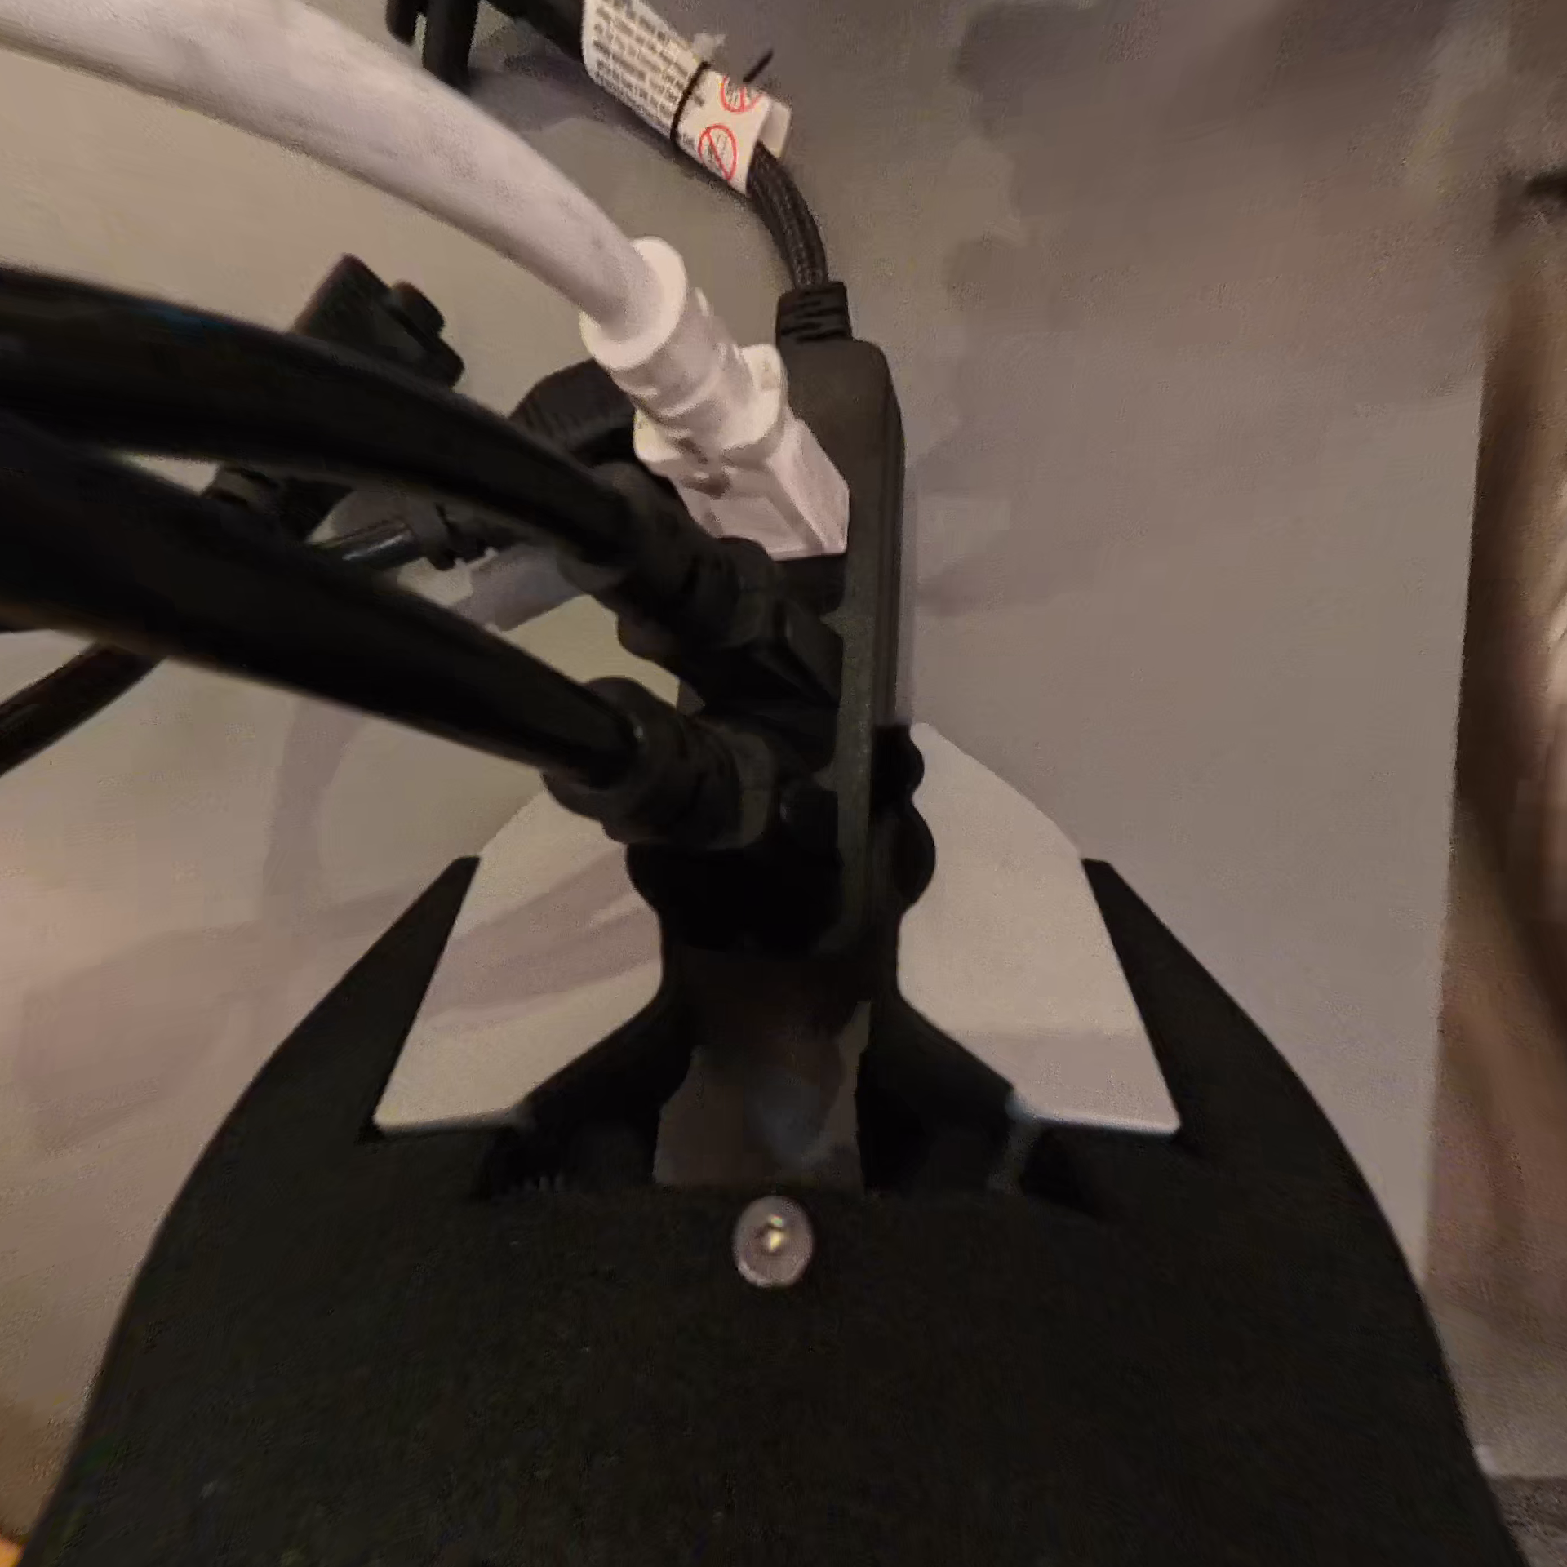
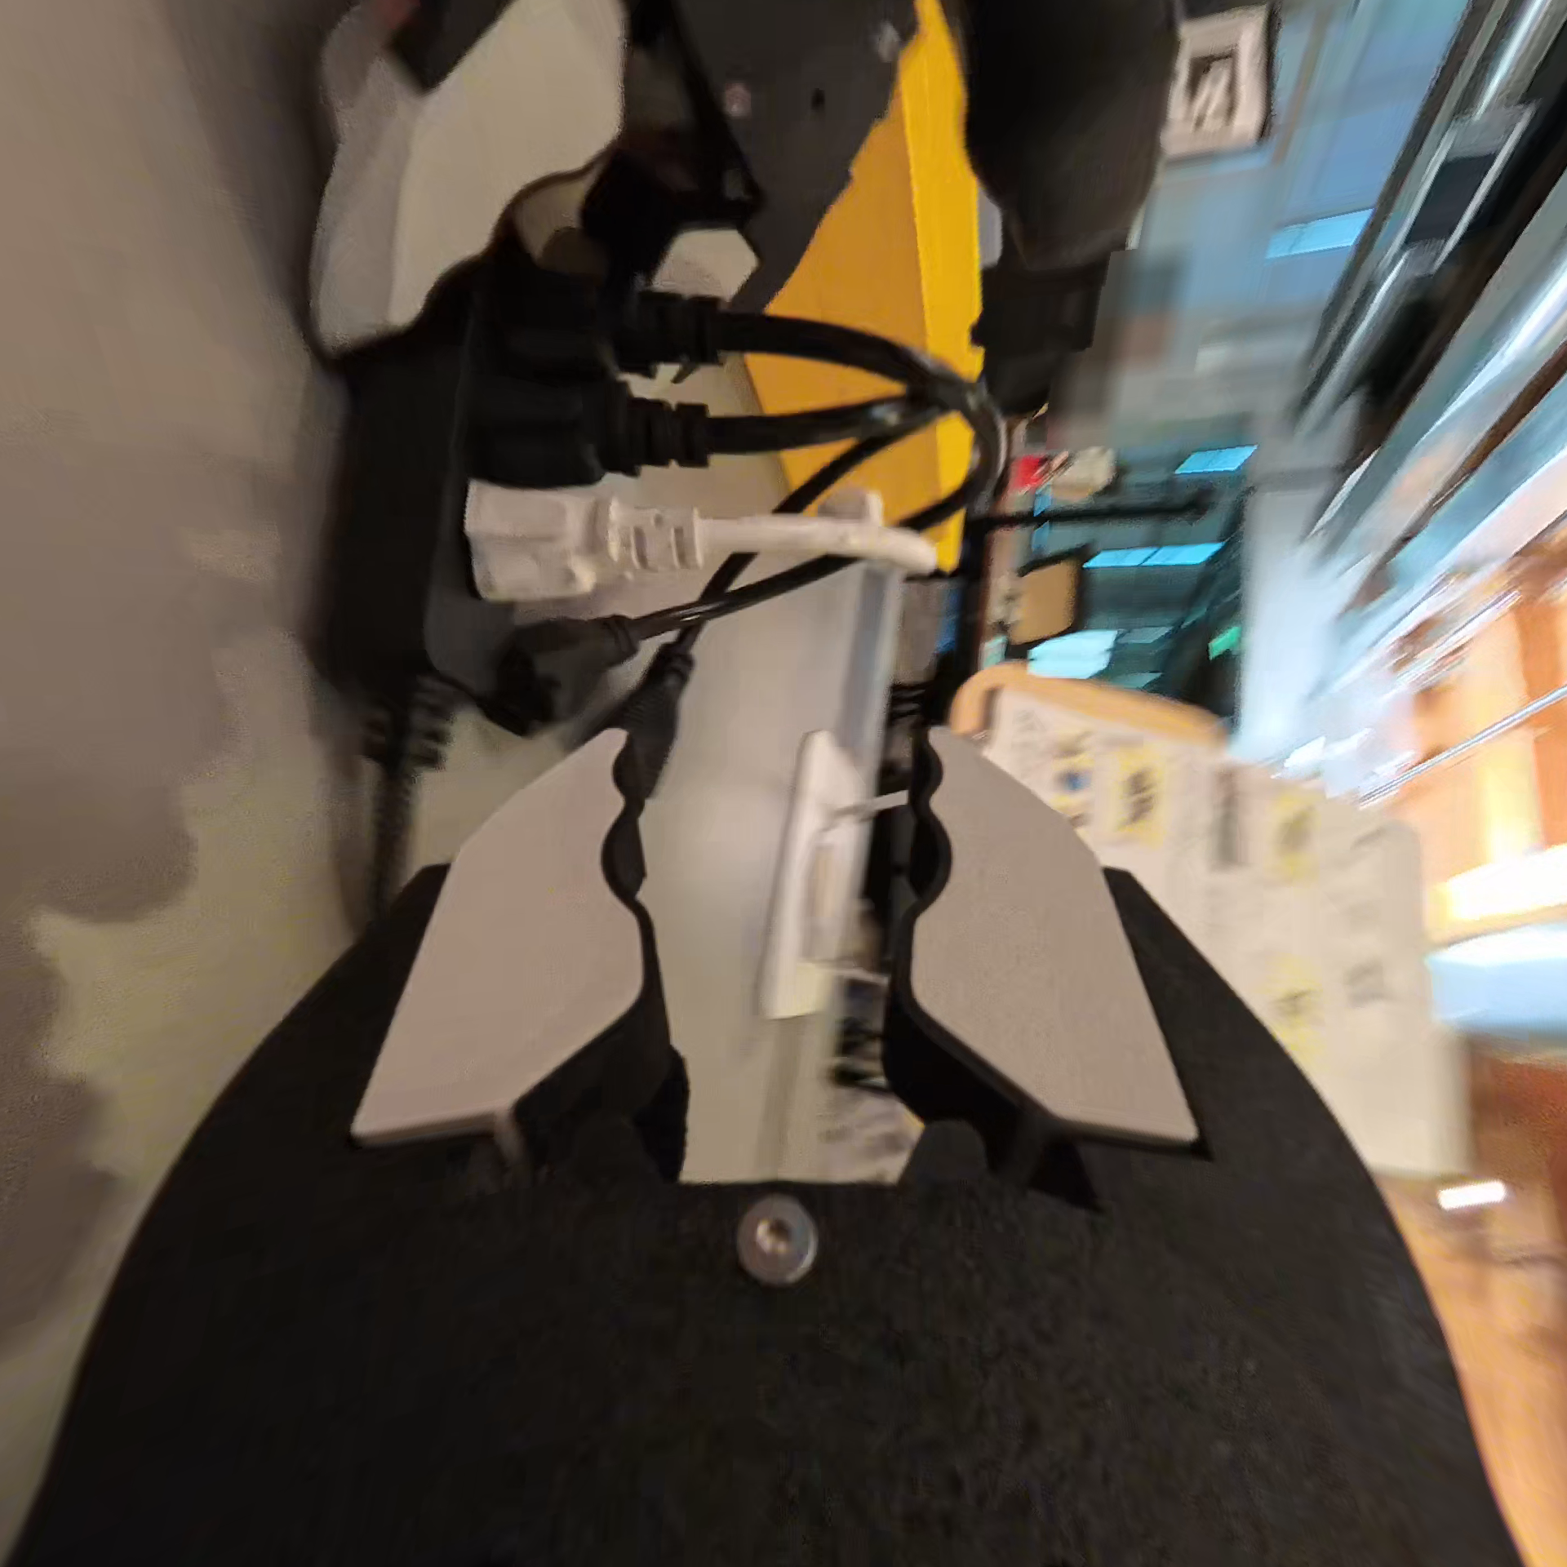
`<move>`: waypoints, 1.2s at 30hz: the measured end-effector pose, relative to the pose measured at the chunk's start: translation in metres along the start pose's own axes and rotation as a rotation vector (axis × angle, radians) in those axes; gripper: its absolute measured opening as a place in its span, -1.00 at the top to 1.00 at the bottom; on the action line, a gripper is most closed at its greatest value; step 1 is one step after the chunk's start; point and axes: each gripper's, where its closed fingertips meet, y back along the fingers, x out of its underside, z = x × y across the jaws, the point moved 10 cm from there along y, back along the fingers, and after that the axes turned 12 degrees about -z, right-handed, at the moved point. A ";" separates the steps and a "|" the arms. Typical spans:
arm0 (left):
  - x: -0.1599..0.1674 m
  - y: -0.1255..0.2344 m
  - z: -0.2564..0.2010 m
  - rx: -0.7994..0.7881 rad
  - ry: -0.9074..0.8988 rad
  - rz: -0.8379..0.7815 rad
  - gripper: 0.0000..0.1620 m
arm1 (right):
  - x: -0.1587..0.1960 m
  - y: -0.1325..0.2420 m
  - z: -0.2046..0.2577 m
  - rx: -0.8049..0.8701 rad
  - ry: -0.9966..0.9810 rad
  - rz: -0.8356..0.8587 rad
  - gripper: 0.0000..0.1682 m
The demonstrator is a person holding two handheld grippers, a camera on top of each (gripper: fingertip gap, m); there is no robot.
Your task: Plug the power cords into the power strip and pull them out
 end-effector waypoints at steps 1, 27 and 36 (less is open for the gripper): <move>0.001 0.001 0.004 0.016 -0.024 -0.010 0.40 | -0.003 -0.001 -0.001 -0.004 0.154 -0.011 0.32; 0.007 0.006 0.034 0.165 0.019 -0.038 0.40 | 0.030 -0.087 0.026 -0.087 1.102 -0.462 0.68; 0.006 0.006 0.036 0.172 0.062 -0.056 0.38 | 0.026 -0.083 0.026 -0.079 0.813 -0.324 0.67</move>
